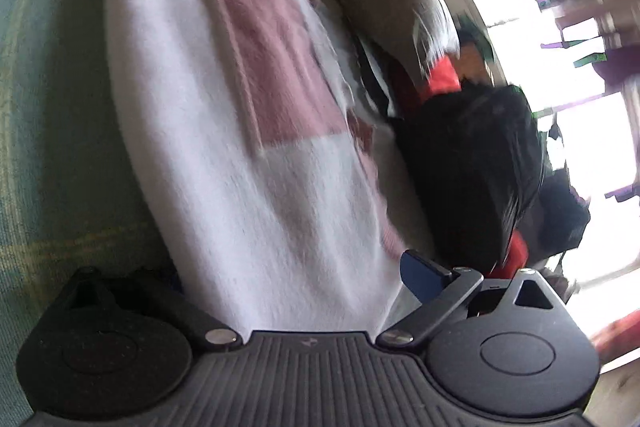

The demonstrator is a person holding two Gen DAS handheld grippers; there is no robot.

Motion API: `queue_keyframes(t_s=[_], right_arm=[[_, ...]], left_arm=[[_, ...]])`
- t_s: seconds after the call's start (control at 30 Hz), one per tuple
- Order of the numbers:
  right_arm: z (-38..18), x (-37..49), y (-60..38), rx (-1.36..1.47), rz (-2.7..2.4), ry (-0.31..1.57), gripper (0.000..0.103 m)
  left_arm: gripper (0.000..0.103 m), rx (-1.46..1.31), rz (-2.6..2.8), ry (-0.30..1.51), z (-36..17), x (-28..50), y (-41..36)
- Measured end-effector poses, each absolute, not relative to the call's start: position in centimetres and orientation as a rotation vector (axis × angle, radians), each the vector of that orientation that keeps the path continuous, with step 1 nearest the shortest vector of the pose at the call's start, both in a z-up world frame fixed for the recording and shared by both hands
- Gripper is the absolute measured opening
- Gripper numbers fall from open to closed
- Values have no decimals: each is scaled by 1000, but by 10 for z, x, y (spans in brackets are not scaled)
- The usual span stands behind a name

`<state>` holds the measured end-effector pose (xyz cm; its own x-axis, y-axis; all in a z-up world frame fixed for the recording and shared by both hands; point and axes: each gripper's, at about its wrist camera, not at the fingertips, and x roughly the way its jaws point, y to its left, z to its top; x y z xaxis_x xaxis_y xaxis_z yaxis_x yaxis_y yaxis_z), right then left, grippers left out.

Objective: Fold clothes
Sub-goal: 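Roll both grippers and lower them to the sweater's folded edge, then close both grippers on the folded white edge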

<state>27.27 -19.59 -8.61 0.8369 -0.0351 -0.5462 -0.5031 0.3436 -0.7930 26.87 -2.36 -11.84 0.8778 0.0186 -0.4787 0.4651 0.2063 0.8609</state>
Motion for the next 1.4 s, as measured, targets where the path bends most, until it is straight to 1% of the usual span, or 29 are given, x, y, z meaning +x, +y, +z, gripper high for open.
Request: queue_keyframes(t_s=[0.03,0.07,0.1,0.13,0.17,0.2,0.23,0.27,0.3,0.33,0.37,0.4,0.43,0.5,0.53,0.57,0.6,0.63,0.73,0.77,0.87,1.1,1.4], right_arm=[[-87,271,-192,-1201,328,528,89],[-91,267,-185,-1225,335,520,85],[-96,261,-175,-1267,345,498,74],[-102,255,-166,-1306,353,479,59],[-109,250,-159,-1343,359,466,51],[-117,246,-154,-1380,365,457,33],[-124,243,-150,-1404,370,451,21],[-126,241,-150,-1405,367,440,21],[-127,238,-152,-1395,358,424,20],[-127,237,-154,-1387,356,415,21],[-125,237,-156,-1385,358,414,20],[-123,238,-158,-1393,355,415,24],[-122,240,-160,-1400,346,415,30],[-120,245,-162,-1386,339,422,32],[-121,246,-163,-1379,337,424,31],[-123,247,-162,-1376,334,427,28],[-127,248,-160,-1375,333,431,19],[-129,248,-159,-1371,330,432,17],[-125,245,-162,-1335,331,436,16],[-121,246,-164,-1314,338,446,15],[-108,247,-167,-1287,352,464,13],[-67,233,-172,-1227,361,434,12],[-36,158,-179,-1224,507,506,12]], left_arm=[[87,1346,-323,431,-118,271,-28],[81,1362,-324,427,-119,274,-35],[77,1374,-324,422,-120,277,-43],[65,1376,-323,419,-123,278,-50],[50,1378,-320,424,-127,276,-58],[42,1394,-317,432,-133,274,-65],[27,1418,-317,430,-140,268,-67],[17,1438,-313,421,-146,258,-67],[16,1447,-304,406,-150,254,-67],[15,1454,-297,395,-153,249,-66],[17,1465,-293,391,-154,244,-63],[19,1492,-287,392,-154,243,-63],[21,1521,-281,390,-154,241,-62],[20,1559,-271,374,-161,230,-62],[16,1555,-270,376,-165,230,-63],[9,1543,-269,382,-166,232,-64],[9,1530,-268,389,-168,234,-65],[8,1518,-267,395,-170,235,-66],[7,1444,-286,426,-162,241,-64],[9,1428,-294,432,-158,242,-62],[9,1367,-305,440,-143,239,-59],[9,1320,-263,374,-107,216,-50],[9,1372,-374,404,-84,136,-42]])
